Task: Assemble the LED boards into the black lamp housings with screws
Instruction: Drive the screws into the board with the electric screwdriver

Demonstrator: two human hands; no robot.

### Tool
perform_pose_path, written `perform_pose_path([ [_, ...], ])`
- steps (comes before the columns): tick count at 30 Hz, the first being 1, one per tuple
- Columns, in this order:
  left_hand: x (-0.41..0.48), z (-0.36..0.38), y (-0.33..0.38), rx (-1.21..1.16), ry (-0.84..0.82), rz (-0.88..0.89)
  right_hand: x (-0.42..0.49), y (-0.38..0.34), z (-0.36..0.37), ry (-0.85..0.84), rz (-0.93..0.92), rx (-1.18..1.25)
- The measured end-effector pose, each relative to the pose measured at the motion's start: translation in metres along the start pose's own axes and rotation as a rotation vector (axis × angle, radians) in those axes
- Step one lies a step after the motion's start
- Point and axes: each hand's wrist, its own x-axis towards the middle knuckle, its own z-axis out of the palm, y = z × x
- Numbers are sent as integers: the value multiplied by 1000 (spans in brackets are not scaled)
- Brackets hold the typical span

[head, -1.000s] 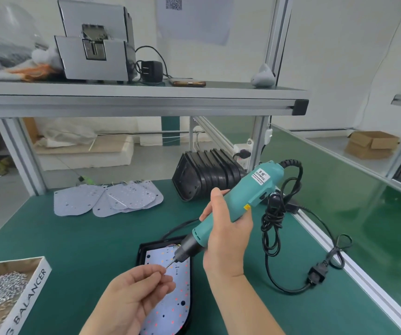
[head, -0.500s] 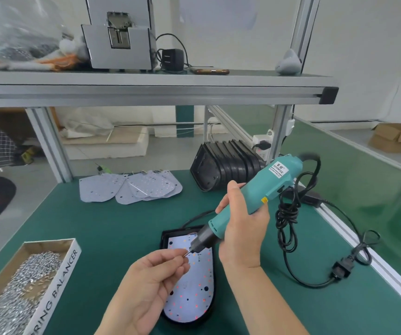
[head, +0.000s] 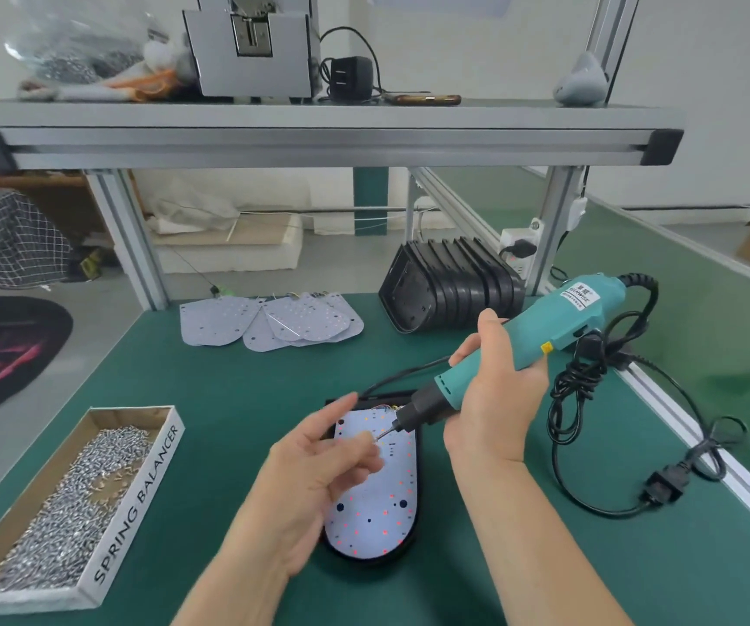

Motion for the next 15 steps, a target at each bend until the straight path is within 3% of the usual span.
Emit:
perform_pose_path([
  [4, 17, -33, 9, 492, 271, -44, 3, -4, -6, -42, -15, 5],
  [8, 25, -28, 2, 1086, 201, -140, -2, -2, -11, -132, -77, -52],
  [11, 31, -10, 0, 1157, 131, -224, -9, 3, -14, -224, -127, -123],
  [15, 37, 4, -4, 1018, 69, -283, -18, 7, -21, -319, -186, -219],
])
